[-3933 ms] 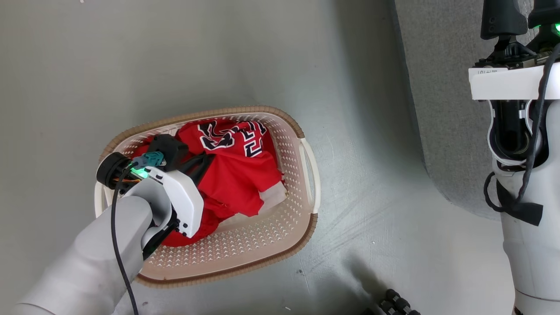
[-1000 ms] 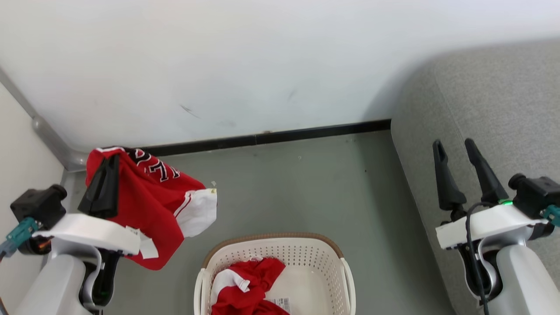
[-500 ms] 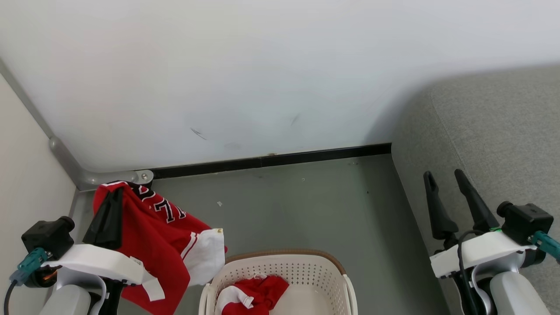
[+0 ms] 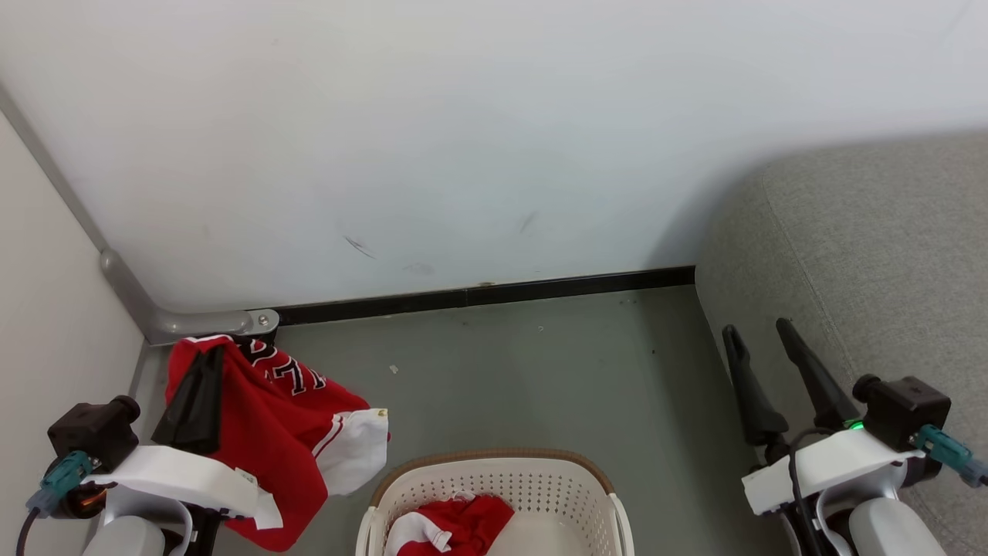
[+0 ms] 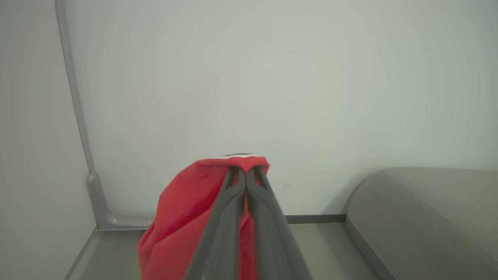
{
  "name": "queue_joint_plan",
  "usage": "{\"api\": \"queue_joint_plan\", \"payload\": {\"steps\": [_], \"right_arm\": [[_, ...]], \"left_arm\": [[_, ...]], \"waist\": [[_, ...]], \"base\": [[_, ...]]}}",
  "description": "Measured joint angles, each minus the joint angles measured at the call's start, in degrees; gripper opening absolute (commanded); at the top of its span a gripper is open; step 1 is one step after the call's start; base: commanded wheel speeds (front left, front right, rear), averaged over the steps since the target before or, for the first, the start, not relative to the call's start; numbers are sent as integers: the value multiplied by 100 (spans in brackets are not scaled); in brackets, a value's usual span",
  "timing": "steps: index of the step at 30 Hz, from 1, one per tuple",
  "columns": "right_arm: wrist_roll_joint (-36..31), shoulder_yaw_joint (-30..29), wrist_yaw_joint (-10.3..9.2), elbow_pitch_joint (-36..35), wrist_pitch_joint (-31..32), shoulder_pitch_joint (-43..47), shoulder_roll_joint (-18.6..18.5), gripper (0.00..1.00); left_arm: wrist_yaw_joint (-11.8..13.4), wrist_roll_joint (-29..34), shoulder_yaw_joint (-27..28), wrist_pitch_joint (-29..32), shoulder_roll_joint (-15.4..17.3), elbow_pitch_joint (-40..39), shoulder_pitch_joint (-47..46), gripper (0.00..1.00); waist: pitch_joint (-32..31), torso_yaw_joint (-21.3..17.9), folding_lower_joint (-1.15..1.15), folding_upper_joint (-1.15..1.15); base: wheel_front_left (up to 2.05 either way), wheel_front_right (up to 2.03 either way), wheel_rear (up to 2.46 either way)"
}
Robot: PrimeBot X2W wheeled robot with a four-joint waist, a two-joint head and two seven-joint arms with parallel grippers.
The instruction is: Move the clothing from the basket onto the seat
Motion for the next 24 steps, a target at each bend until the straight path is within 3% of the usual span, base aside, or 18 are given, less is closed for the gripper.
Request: {"api": "queue_joint_plan", "payload": {"steps": [12,24], "right_arm": [[159,491,0,-29,0,76,-168,100],[543,1527,0,-40,0,-46,-421,100]], "left_arm": [[-274,614,-200,0,149,-365,-31,0],[-527,1314,-936,0,300,-1299,-572,0]], "waist": [[14,14,0,0],[35,60,0,0]], "base": [[0,0,0],[0,0,0]]}}
